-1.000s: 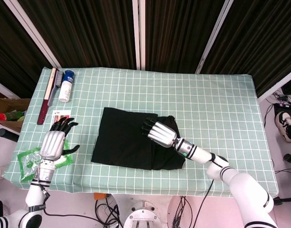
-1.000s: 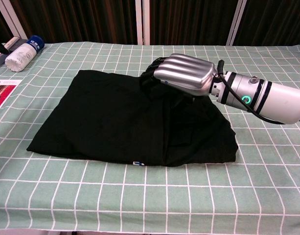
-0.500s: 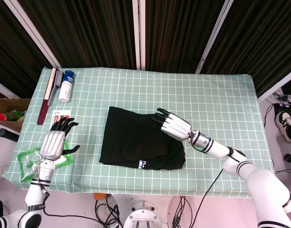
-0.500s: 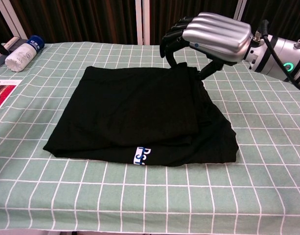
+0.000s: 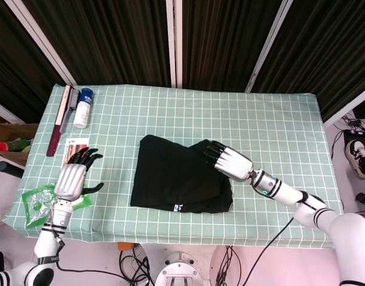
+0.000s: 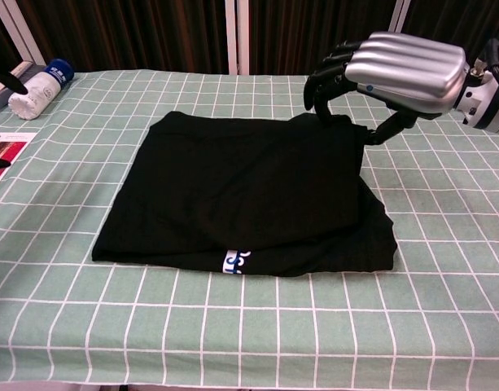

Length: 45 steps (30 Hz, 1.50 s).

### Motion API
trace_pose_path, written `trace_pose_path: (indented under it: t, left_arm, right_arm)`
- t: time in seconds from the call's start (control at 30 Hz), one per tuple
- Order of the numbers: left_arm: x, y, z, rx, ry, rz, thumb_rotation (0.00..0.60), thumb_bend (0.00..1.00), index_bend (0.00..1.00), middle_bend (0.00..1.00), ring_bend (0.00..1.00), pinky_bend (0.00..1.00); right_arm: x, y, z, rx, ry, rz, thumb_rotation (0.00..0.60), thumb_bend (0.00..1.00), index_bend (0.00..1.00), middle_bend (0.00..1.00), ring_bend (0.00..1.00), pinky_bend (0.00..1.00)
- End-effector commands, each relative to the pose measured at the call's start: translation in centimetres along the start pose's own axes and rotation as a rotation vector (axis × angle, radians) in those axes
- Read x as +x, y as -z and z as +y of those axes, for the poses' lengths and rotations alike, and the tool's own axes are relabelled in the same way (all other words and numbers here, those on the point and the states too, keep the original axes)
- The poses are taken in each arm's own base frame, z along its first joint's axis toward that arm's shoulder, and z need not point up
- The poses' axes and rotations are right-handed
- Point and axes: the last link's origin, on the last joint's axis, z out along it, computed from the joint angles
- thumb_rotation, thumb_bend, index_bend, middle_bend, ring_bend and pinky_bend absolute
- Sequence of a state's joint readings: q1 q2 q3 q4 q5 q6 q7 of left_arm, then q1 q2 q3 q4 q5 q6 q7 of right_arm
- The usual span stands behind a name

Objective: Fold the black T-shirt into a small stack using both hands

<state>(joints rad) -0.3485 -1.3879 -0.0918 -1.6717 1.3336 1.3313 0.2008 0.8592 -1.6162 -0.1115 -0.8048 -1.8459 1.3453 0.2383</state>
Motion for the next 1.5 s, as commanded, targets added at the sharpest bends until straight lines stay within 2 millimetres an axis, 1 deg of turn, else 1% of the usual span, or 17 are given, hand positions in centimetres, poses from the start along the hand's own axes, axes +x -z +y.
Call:
trace_pose_path:
  t: [0.03, 0.1, 0.13, 0.2, 0.27, 0.33, 0.37, 0.4, 0.5, 0.6, 0.73, 0.83, 0.93, 1.0, 1.17, 1.5]
  left_arm:
    - [-0.2, 0.1, 0.1, -0.003, 0.000, -0.008, 0.600, 0.14, 0.25, 0.14, 0.08, 0.17]
    - [-0.3, 0.1, 0.2, -0.002, -0.001, -0.010, 0.600, 0.14, 0.25, 0.14, 0.08, 0.17]
    - [-0.3, 0.1, 0.1, -0.001, -0.001, -0.010, 0.600, 0.14, 0.25, 0.14, 0.08, 0.17]
    - [-0.3, 0.2, 0.1, 0.001, -0.001, -0.007, 0.600, 0.14, 0.25, 0.14, 0.08, 0.17]
    - [-0.1, 0.2, 0.1, 0.001, -0.002, -0.001, 0.600, 0.14, 0.25, 0.14, 0.08, 0.17]
    - [0.0, 0.3, 0.1, 0.001, -0.003, 0.003, 0.600, 0.14, 0.25, 0.14, 0.08, 0.17]
    - [0.0, 0.3, 0.1, 0.001, -0.003, 0.004, 0.600, 0.14, 0.25, 0.14, 0.08, 0.17]
    - [0.0, 0.3, 0.1, 0.002, -0.002, 0.005, 0.600, 0.14, 0.25, 0.14, 0.08, 0.17]
    - [0.1, 0.4, 0.2, -0.001, 0.000, 0.010, 0.600, 0.14, 0.25, 0.14, 0.08, 0.17]
    - [0.1, 0.5, 0.3, -0.006, 0.003, 0.016, 0.600, 0.14, 0.25, 0.14, 0.08, 0.17]
    - [0.1, 0.7, 0.5, -0.012, 0.003, 0.022, 0.600, 0.14, 0.25, 0.14, 0.09, 0.17]
    - [0.1, 0.8, 0.6, -0.013, 0.004, 0.024, 0.600, 0.14, 0.25, 0.14, 0.08, 0.17]
    - [0.1, 1.0, 0.5, -0.008, 0.005, 0.026, 0.600, 0.14, 0.25, 0.14, 0.08, 0.17]
    - [0.0, 1.2, 0.4, -0.004, 0.007, 0.026, 0.600, 0.14, 0.25, 0.14, 0.08, 0.17]
    - [-0.1, 1.4, 0.2, 0.004, 0.011, 0.022, 0.600, 0.14, 0.25, 0.13, 0.08, 0.17]
    - [-0.3, 1.6, 0.0, 0.011, 0.023, 0.017, 0.600, 0.14, 0.24, 0.12, 0.08, 0.17]
  right_arm:
    - [-2.4, 0.4, -0.3, -0.005, 0.036, -0.122, 0.600, 0.44, 0.69, 0.36, 0.25, 0.23]
    - [-3.8, 0.4, -0.3, -0.008, 0.070, -0.197, 0.600, 0.42, 0.64, 0.34, 0.23, 0.20]
    - [-4.3, 0.5, -0.3, -0.017, 0.074, -0.230, 0.600, 0.39, 0.58, 0.32, 0.21, 0.17]
    - [-4.8, 0.7, -0.2, -0.036, 0.085, -0.284, 0.600, 0.32, 0.42, 0.26, 0.13, 0.11]
    - [-4.5, 1.0, 0.1, -0.062, 0.089, -0.306, 0.600, 0.21, 0.17, 0.17, 0.03, 0.03]
    - [-3.3, 1.8, 0.5, -0.092, 0.068, -0.292, 0.600, 0.18, 0.06, 0.13, 0.00, 0.01]
    - [-2.7, 2.2, 0.6, -0.102, 0.060, -0.279, 0.600, 0.17, 0.02, 0.12, 0.00, 0.01]
    - [-1.9, 2.6, 0.7, -0.108, 0.055, -0.261, 0.600, 0.17, 0.00, 0.12, 0.00, 0.01]
    - [0.8, 4.4, 0.4, -0.115, 0.043, -0.187, 0.600, 0.17, 0.00, 0.12, 0.00, 0.01]
    - [2.5, 5.8, -0.5, -0.093, 0.032, -0.129, 0.600, 0.17, 0.06, 0.17, 0.00, 0.01]
    - [2.8, 6.4, -2.4, -0.048, -0.019, -0.093, 0.600, 0.17, 0.21, 0.23, 0.02, 0.03]
    - [2.1, 6.4, -3.6, -0.018, -0.044, -0.083, 0.600, 0.19, 0.32, 0.27, 0.07, 0.08]
    - [1.0, 6.3, -4.3, -0.002, -0.070, -0.098, 0.600, 0.20, 0.40, 0.28, 0.09, 0.10]
    - [0.2, 6.2, -4.8, 0.006, -0.079, -0.110, 0.600, 0.21, 0.44, 0.28, 0.10, 0.11]
    - [-1.2, 5.8, -5.8, 0.025, -0.112, -0.129, 0.600, 0.21, 0.47, 0.28, 0.11, 0.11]
    - [-3.2, 4.5, -6.4, 0.042, -0.087, -0.176, 0.600, 0.22, 0.48, 0.29, 0.12, 0.13]
